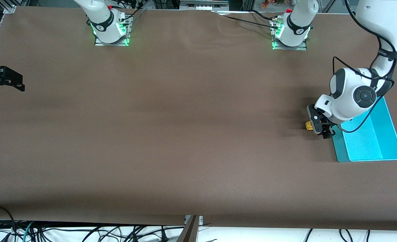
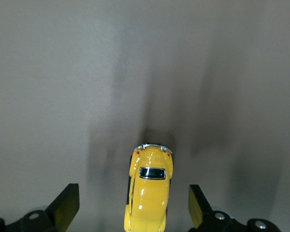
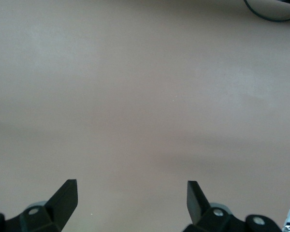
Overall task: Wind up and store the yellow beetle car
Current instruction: 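Grasp the yellow car beside the bin with the left gripper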
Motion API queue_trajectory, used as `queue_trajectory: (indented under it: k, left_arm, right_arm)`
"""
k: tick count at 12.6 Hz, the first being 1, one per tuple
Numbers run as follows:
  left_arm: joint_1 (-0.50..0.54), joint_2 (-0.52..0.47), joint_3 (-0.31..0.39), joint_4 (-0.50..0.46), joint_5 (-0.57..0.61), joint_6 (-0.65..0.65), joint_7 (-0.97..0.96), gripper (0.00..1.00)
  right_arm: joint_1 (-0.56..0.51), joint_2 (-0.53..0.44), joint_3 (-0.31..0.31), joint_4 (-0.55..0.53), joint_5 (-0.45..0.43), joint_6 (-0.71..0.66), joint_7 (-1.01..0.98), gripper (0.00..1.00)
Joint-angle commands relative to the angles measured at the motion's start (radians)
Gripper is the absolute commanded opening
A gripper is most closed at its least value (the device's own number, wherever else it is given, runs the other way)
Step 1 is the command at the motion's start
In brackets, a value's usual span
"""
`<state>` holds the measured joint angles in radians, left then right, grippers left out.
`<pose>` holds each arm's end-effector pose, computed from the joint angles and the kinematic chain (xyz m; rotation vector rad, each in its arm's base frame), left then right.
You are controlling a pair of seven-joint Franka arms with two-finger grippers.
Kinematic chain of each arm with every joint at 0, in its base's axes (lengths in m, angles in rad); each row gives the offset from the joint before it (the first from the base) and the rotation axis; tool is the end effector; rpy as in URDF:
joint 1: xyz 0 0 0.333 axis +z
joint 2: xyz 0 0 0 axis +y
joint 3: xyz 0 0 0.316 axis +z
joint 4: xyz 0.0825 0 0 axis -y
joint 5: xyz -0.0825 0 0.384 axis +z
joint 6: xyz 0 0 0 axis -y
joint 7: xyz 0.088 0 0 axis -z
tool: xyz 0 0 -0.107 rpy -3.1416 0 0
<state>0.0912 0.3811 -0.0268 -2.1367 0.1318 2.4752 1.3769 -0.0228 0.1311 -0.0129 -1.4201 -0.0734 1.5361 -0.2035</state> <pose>0.5676 0.0362 0.2216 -2.3661 2.0259 0.1203 0.5911 -0.0286 0.6175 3.0581 0.2543 -0.0367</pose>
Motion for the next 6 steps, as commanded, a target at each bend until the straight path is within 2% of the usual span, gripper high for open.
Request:
queue_trajectory:
  k: [1, 6]
  left_arm:
    - [0.013, 0.048, 0.016, 0.009, 0.017, 0.030, 0.051, 0.99]
    - [0.038, 0.084, 0.016, 0.003, 0.025, 0.056, 0.050, 0.99]
  right_arm:
    - [0.001, -0.016, 0.001, -0.030, 0.018, 0.006, 0.021, 1.00]
    - [0.000, -0.007, 0.004, -0.023, 0.020, 0.009, 0.022, 1.00]
